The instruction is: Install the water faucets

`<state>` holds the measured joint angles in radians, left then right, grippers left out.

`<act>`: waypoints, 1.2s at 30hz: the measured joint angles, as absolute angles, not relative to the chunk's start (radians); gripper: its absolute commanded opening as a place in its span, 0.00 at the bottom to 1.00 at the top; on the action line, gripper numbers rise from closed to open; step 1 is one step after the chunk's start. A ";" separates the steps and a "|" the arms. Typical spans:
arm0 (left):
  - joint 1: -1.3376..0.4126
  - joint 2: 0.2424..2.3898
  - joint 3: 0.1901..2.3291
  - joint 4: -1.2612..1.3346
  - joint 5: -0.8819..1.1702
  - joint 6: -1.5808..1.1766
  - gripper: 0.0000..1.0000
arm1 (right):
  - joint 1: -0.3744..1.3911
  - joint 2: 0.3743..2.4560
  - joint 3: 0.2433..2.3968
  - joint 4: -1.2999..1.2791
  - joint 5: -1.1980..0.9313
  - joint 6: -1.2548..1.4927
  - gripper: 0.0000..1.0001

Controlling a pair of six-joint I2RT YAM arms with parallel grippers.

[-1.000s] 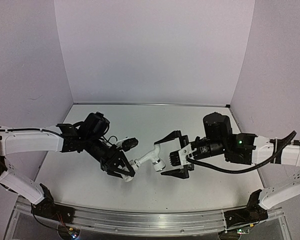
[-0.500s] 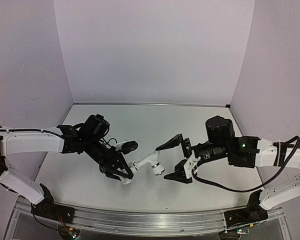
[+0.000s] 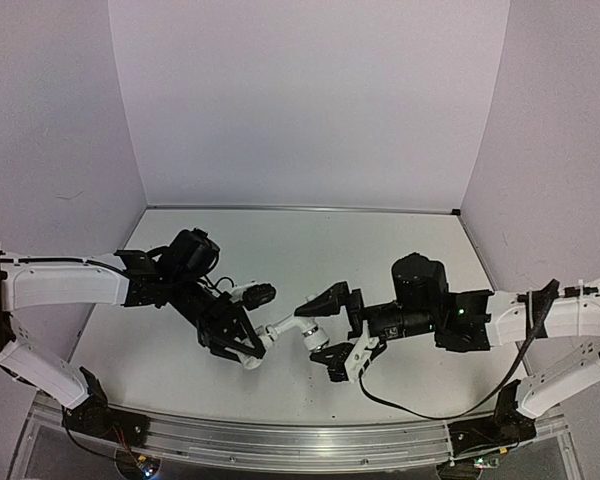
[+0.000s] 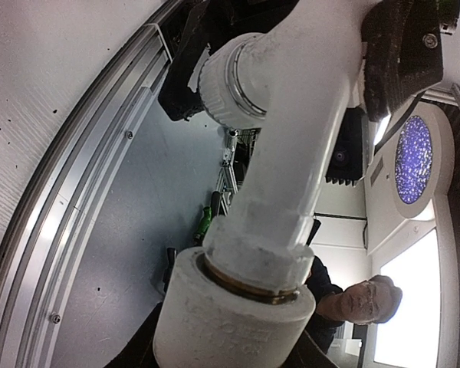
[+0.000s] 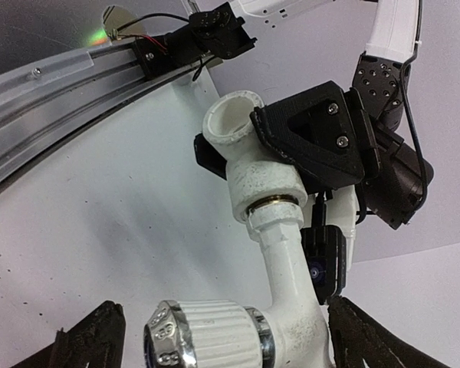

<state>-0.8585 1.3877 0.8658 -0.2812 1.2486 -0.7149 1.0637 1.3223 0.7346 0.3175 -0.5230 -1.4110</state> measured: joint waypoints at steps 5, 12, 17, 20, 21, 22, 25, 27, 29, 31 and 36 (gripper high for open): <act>-0.856 1.393 0.866 -0.281 1.251 -0.724 0.00 | 1.066 1.348 0.733 0.377 -0.494 -1.439 0.64; -0.849 1.410 0.870 -0.287 1.220 -0.728 0.00 | 1.072 1.342 0.734 0.355 -0.541 -1.341 0.37; -0.859 1.445 0.936 -0.402 1.106 -0.633 0.00 | 1.067 1.339 0.757 0.297 -0.549 -1.185 0.13; -0.867 1.448 0.997 -0.493 0.961 -0.554 0.00 | 1.055 1.340 0.768 0.267 -0.533 -1.053 0.08; -0.872 1.448 1.018 -0.521 0.894 -0.523 0.00 | 1.052 1.341 0.774 0.258 -0.521 -0.990 0.05; -0.877 1.448 1.035 -0.537 0.841 -0.497 0.00 | 1.049 1.344 0.780 0.251 -0.509 -0.935 0.02; -0.891 1.441 1.069 -0.573 0.675 -0.419 0.00 | 1.042 1.367 0.802 0.236 -0.472 -0.767 0.00; -0.898 1.433 1.087 -0.594 0.568 -0.364 0.00 | 1.038 1.396 0.828 0.227 -0.439 -0.628 0.00; -0.910 1.421 1.096 -0.598 0.463 -0.301 0.00 | 1.035 1.423 0.853 0.222 -0.402 -0.490 0.00; -0.932 1.405 1.097 -0.586 0.347 -0.221 0.00 | 1.030 1.439 0.874 0.225 -0.370 -0.357 0.00; -1.016 1.336 1.006 -0.401 0.041 0.026 0.00 | 0.998 1.444 0.904 0.253 -0.330 -0.049 0.00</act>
